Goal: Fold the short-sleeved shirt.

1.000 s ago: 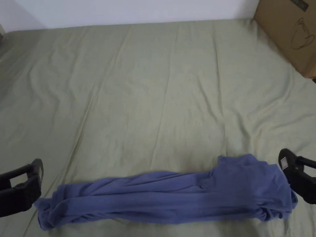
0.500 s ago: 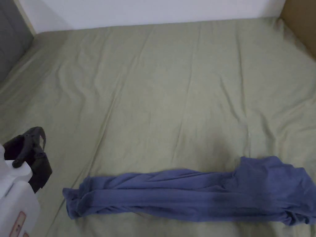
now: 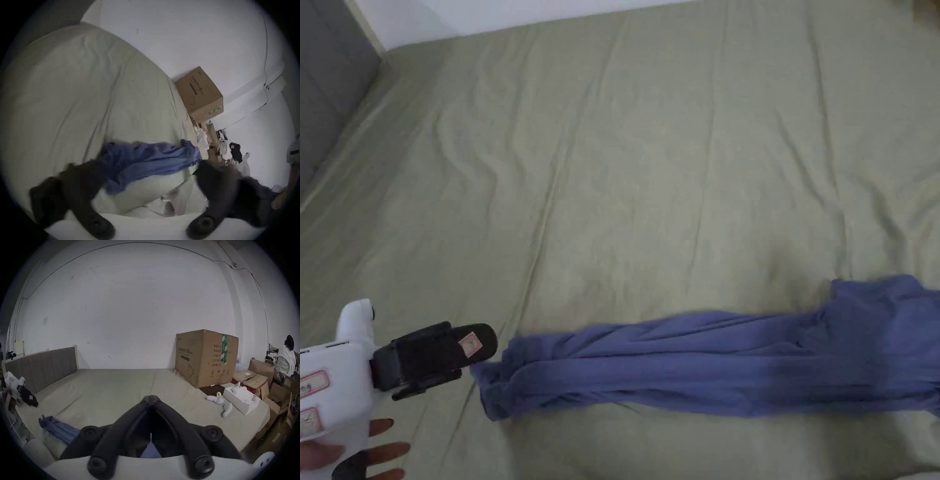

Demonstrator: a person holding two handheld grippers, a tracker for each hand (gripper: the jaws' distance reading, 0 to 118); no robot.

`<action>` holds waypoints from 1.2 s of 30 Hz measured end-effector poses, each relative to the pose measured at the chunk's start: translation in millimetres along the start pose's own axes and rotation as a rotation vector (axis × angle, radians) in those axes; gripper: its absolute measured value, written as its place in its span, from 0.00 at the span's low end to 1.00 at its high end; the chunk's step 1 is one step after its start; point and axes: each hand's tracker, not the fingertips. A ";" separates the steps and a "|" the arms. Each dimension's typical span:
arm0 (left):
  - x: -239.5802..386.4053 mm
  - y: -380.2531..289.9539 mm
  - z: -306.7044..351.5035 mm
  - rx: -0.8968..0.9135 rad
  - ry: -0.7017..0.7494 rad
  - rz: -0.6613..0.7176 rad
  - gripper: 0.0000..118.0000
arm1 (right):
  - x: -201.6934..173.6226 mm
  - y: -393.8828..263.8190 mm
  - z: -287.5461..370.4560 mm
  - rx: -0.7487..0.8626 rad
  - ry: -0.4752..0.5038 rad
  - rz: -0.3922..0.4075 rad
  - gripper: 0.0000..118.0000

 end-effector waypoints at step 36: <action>-31.7 40.7 13.8 -0.132 0.440 0.113 0.16 | 6.2 0.8 -11.1 -0.002 0.089 -0.032 0.00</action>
